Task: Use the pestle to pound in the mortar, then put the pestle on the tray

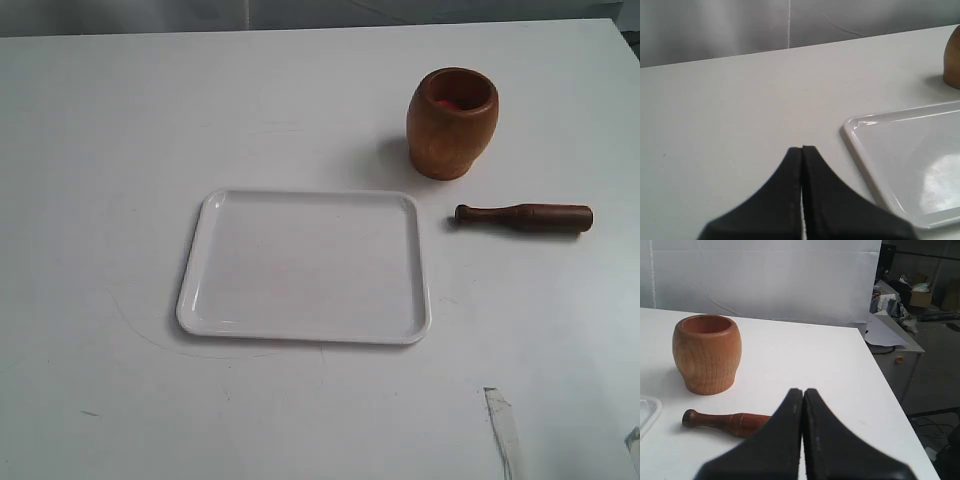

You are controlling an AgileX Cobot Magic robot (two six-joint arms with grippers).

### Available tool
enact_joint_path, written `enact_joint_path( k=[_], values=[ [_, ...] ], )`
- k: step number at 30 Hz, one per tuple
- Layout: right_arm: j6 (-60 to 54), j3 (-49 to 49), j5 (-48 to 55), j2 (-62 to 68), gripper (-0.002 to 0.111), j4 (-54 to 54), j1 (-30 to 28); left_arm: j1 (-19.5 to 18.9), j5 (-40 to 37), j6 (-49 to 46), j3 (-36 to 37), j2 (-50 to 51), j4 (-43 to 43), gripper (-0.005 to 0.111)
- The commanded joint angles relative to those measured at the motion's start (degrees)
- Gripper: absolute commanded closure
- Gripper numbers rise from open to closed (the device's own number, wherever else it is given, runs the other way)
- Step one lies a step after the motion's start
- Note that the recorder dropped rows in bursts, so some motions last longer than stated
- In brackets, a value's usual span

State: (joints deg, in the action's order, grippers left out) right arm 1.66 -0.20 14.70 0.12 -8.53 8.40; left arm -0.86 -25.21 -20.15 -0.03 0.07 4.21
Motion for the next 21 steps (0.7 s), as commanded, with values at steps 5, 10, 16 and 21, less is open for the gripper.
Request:
enact_joint_path(
  k=[5,10,16,21],
  values=[
    [0.1,0.2,-0.3,-0.1,0.108,-0.3,-0.5,0.4,0.2,0.5,0.0,-0.1,-0.4,0.107],
    [0.2,0.2,-0.5,-0.1,0.108,-0.3,-0.5,0.4,0.2,0.5,0.0,-0.1,-0.4,0.107],
    [0.3,0.2,-9.9,-0.1,0.108,6.4,-0.5,0.4,0.2,0.5,0.0,-0.1,-0.4,0.107],
    [0.4,0.2,-12.4,-0.1,0.108,15.4,-0.5,0.4,0.2,0.5,0.0,-0.1,-0.4,0.107]
  ],
)
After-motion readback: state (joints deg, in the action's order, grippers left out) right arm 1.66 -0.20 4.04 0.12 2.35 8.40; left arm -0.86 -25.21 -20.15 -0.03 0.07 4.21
